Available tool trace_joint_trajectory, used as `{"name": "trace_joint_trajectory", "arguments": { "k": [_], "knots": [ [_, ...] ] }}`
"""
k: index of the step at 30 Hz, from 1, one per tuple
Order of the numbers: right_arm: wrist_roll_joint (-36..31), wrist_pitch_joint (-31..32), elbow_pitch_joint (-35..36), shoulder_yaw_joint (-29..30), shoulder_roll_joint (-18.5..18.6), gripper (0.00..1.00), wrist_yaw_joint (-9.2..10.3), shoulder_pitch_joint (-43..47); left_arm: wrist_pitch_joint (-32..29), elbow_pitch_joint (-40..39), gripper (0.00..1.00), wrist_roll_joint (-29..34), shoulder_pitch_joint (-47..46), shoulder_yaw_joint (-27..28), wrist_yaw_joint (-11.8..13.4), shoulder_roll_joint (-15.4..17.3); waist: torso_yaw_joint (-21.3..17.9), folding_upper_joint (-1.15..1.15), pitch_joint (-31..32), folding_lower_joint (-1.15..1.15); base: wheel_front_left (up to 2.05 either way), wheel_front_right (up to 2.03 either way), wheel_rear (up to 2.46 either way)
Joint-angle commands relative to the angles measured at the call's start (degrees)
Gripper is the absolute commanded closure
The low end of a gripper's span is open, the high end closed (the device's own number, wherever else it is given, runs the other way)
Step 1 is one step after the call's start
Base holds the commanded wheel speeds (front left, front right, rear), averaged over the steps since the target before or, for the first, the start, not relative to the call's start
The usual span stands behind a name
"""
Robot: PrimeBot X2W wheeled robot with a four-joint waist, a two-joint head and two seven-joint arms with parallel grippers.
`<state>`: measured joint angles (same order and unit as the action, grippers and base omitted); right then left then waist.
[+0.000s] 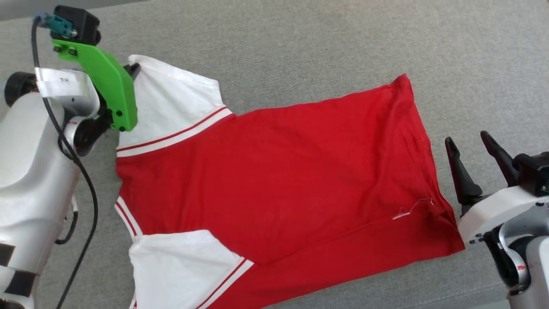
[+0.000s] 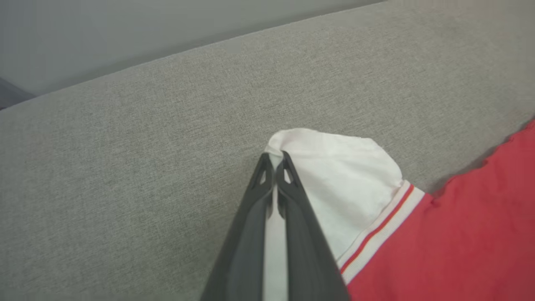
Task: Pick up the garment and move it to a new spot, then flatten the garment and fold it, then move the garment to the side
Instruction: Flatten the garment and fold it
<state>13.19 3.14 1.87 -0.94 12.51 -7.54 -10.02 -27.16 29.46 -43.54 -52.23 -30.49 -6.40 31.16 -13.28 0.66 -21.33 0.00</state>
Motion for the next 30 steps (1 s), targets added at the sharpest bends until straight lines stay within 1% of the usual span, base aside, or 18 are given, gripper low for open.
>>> {"name": "trace_joint_trajectory", "arguments": {
  "k": [1, 2, 3, 9, 12, 15, 17, 22, 26, 30],
  "knots": [
    [-0.3, 1.8, 0.7, 0.4, 1.1, 0.00, 0.05, 0.8, 0.6, -1.7, 1.00, -1.2, 1.8, 0.1, -0.4, -0.7, 3.9, -0.66, 3.1, 0.00, 0.00, 0.00, 0.00],
    [-0.3, 3.1, 1.0, 0.7, 1.7, 0.00, 0.05, 0.9, 0.8, -3.0, 1.00, -1.3, 2.4, 0.0, -0.4, -0.8, 4.6, -0.66, 3.4, 0.00, 0.00, 0.00, 0.00],
    [0.0, 8.4, 2.5, 1.4, 4.2, 0.00, 0.05, 0.8, 1.6, -8.2, 1.00, -1.1, 4.2, -0.5, -0.1, -0.9, 7.0, -0.66, 3.9, 0.00, 0.00, 0.00, 0.00],
    [3.3, 21.1, 4.4, 0.2, 8.5, 0.00, 0.05, -4.1, 2.1, -19.6, 1.00, -0.4, 7.9, -0.6, 2.2, 0.7, 9.9, -0.66, 2.4, 0.00, 0.00, 0.00, 0.00],
    [5.1, 27.5, 3.3, 0.1, 10.5, 0.00, 0.05, -7.8, 2.2, -24.9, 1.00, -0.1, 9.5, -0.5, 3.7, 1.2, 11.1, -0.66, 1.1, 0.00, 0.00, 0.00, 0.00],
    [6.0, 33.9, 0.7, 0.5, 12.3, 0.00, 0.05, -12.1, 2.1, -29.6, 1.00, 0.2, 10.7, -0.5, 5.0, 1.5, 12.4, -0.66, -0.4, 0.00, 0.00, 0.00, 0.00],
    [7.4, 37.6, -1.0, 0.7, 12.3, 0.00, 0.05, -14.7, 2.1, -31.9, 1.00, 0.5, 11.3, -0.6, 5.7, 1.7, 13.1, -0.66, -1.3, 0.00, 0.00, 0.00, 0.00],
    [8.2, 43.1, -5.4, -0.1, 13.9, 0.00, 0.05, -20.1, 2.4, -36.0, 1.00, 1.3, 12.1, -0.9, 6.7, 1.7, 14.9, -0.66, -3.6, 0.00, 0.00, 0.00, 0.00],
    [7.8, 45.1, -9.6, -1.5, 15.4, 0.00, 0.05, -22.5, 2.9, -37.4, 1.00, 1.7, 12.0, -0.9, 7.2, 1.4, 16.1, -0.66, -4.9, 0.00, 0.00, 0.00, 0.00],
    [7.6, 46.0, -13.2, -2.3, 15.3, 0.00, 0.05, -24.2, 3.3, -37.7, 1.00, 2.2, 11.5, -1.3, 7.2, 1.1, 16.7, -0.66, -6.1, 0.00, 0.00, 0.00, 0.00]
  ]
}}
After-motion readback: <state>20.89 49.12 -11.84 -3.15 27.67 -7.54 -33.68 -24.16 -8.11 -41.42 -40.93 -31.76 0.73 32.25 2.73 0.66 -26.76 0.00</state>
